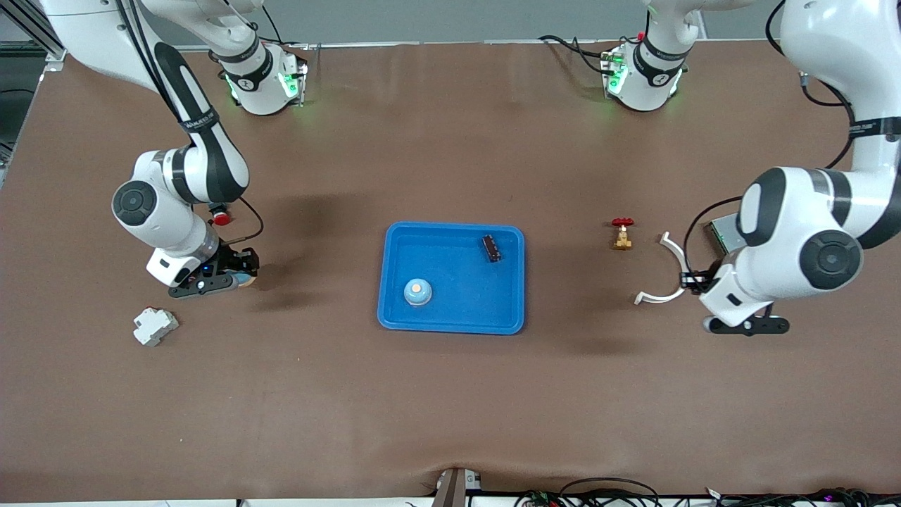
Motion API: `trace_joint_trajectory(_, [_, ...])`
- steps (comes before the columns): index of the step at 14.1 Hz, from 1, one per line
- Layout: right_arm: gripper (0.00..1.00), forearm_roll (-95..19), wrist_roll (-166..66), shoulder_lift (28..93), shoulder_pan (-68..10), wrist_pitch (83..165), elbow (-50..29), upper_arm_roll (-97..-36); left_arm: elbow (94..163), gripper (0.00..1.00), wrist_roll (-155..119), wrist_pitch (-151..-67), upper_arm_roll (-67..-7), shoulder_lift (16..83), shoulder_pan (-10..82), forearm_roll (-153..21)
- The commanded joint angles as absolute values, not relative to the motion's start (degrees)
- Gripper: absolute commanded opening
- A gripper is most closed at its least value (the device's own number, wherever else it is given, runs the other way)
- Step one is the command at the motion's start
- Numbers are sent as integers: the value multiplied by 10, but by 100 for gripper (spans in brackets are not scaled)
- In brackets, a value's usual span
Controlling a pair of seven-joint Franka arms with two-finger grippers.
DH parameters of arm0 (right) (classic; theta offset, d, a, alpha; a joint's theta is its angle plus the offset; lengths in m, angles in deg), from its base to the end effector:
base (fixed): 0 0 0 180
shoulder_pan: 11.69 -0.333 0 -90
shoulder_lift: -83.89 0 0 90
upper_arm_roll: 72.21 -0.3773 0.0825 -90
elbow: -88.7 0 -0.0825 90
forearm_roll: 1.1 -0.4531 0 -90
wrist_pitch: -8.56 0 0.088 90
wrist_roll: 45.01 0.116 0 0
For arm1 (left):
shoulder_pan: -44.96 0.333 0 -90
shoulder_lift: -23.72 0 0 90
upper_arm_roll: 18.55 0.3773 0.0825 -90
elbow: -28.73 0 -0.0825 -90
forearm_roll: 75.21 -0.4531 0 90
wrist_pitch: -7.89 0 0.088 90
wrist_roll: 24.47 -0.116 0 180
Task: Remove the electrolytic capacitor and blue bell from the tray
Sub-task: 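Lift the bell with the right gripper while the left gripper carries the capacitor, then lower the bell beside the red buttons and open the right gripper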
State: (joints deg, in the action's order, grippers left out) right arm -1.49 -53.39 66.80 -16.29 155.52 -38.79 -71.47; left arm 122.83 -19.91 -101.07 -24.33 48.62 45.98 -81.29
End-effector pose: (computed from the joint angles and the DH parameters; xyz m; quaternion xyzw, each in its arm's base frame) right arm 0.6109 0.0411 0.2357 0.9943 0.1041 0.0208 0.0008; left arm 0.7353 -0.0444 0.3649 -0.9957 0.0204 0.0836 0.0339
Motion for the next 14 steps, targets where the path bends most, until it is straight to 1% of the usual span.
trace_joint_trajectory(1, [0,-23,-561,667,-139,1582,-403,-726,1270,0,-237,-1082,-248,485,489,-829])
trace_joint_trajectory(2, [0,-23,-566,661,-135,1595,-407,-726,1273,0,-247,-1104,-248,492,501,-832])
trace_joint_trajectory(4, [0,-24,-570,644,-128,1614,-409,-726,1272,0,-259,-1111,-248,499,514,-851])
trace_joint_trajectory(7, [0,-44,-570,626,-127,1617,-408,-728,1273,0,-259,-1139,-249,525,523,-876])
trace_joint_trajectory(11, [0,-60,-571,617,-127,1623,-407,-740,1277,0,-259,-1152,-249,540,522,-877])
trace_joint_trajectory(14, [0,-64,-571,613,-127,1624,-406,-740,1304,0,-259,-1195,-248,542,523,-876])
